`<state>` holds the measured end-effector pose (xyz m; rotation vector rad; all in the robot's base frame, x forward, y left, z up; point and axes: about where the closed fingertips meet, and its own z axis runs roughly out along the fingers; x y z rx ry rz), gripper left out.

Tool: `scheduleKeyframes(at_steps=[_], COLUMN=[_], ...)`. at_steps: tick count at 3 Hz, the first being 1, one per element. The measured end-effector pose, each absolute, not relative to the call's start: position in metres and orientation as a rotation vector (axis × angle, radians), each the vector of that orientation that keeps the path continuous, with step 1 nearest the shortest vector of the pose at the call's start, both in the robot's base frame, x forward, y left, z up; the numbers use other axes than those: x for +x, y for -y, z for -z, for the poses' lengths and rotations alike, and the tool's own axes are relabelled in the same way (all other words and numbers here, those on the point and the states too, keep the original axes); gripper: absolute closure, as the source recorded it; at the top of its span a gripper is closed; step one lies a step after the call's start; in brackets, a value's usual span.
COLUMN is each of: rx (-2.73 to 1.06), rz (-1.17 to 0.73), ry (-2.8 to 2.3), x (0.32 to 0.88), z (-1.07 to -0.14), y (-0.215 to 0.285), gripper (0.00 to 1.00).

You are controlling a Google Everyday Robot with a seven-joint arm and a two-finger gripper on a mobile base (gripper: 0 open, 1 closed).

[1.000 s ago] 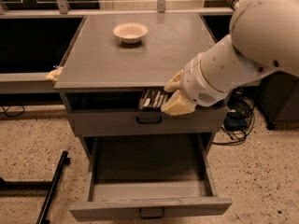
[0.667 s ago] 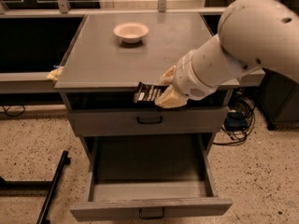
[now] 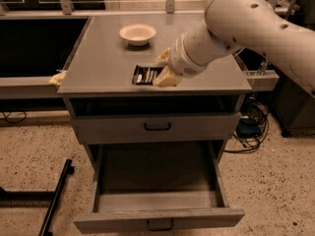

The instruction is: Pick rxbar chocolate from middle drawer and place on counter

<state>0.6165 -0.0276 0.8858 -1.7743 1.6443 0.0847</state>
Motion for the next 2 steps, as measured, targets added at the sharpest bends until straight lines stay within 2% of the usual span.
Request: scheduleKeyframes(at_steps=[2], rx=[-1.717], rz=[-0.104], ry=[-1.572], x=[0.705], z=[-0.891], y=[0.016], gripper=[1.00])
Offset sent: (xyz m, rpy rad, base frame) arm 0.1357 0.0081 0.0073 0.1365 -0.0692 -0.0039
